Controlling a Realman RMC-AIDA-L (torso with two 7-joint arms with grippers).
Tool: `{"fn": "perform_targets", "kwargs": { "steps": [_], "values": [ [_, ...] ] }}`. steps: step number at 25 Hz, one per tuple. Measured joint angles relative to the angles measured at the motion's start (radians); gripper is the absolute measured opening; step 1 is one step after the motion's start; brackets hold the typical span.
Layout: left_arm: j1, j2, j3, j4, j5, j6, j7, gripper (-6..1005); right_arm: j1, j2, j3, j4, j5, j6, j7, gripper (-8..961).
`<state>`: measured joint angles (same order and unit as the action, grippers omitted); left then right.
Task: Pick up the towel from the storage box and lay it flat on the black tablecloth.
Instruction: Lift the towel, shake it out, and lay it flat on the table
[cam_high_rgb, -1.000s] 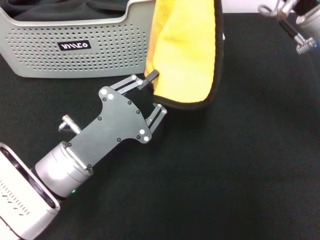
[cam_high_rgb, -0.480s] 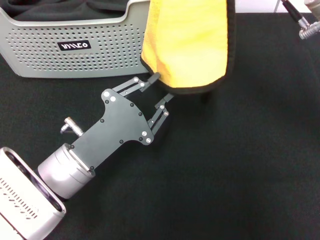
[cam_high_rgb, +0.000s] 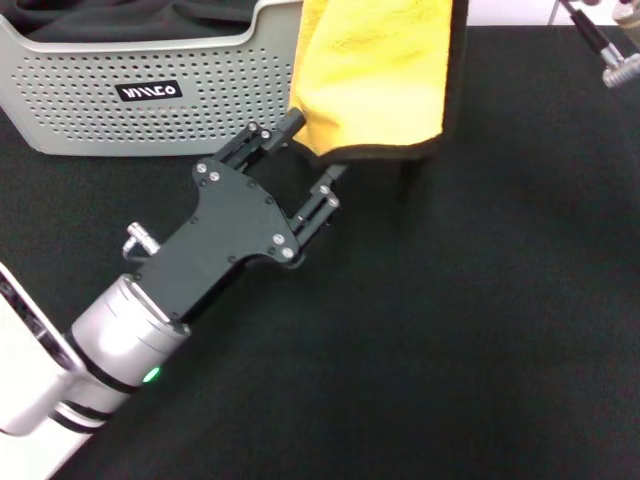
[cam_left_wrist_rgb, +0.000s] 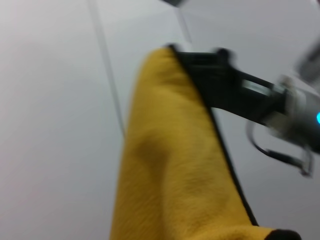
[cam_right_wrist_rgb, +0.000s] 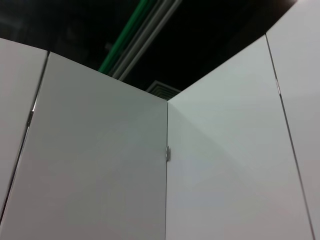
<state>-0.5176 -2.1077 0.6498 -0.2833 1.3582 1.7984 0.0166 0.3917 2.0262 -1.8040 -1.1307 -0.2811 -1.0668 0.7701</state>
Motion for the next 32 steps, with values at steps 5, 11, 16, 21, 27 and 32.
{"fn": "perform_targets", "kwargs": {
  "steps": [5,11,16,21,27,32],
  "values": [
    [0.042,0.002,0.019,0.082,0.018,0.001,-0.347,535,-0.028,-0.005,0.025,0.002,-0.004,-0.071,-0.008,6],
    [0.083,0.006,0.039,0.168,0.086,-0.004,-0.623,534,-0.042,-0.009,0.067,-0.002,-0.024,-0.155,-0.013,6],
    [0.082,0.009,0.142,0.255,0.132,-0.026,-0.896,533,-0.037,-0.009,0.105,0.003,-0.078,-0.202,-0.011,6],
    [0.054,0.006,0.253,0.287,0.135,-0.019,-1.097,531,-0.029,-0.008,0.113,0.029,-0.11,-0.23,-0.028,6],
    [0.006,0.0,0.271,0.245,0.147,-0.018,-1.172,524,0.005,-0.001,0.102,0.095,-0.117,-0.267,-0.091,6],
    [-0.036,0.0,0.268,0.199,0.106,-0.025,-1.167,523,0.053,0.003,0.09,0.174,-0.093,-0.296,-0.122,6]
  ]
}}
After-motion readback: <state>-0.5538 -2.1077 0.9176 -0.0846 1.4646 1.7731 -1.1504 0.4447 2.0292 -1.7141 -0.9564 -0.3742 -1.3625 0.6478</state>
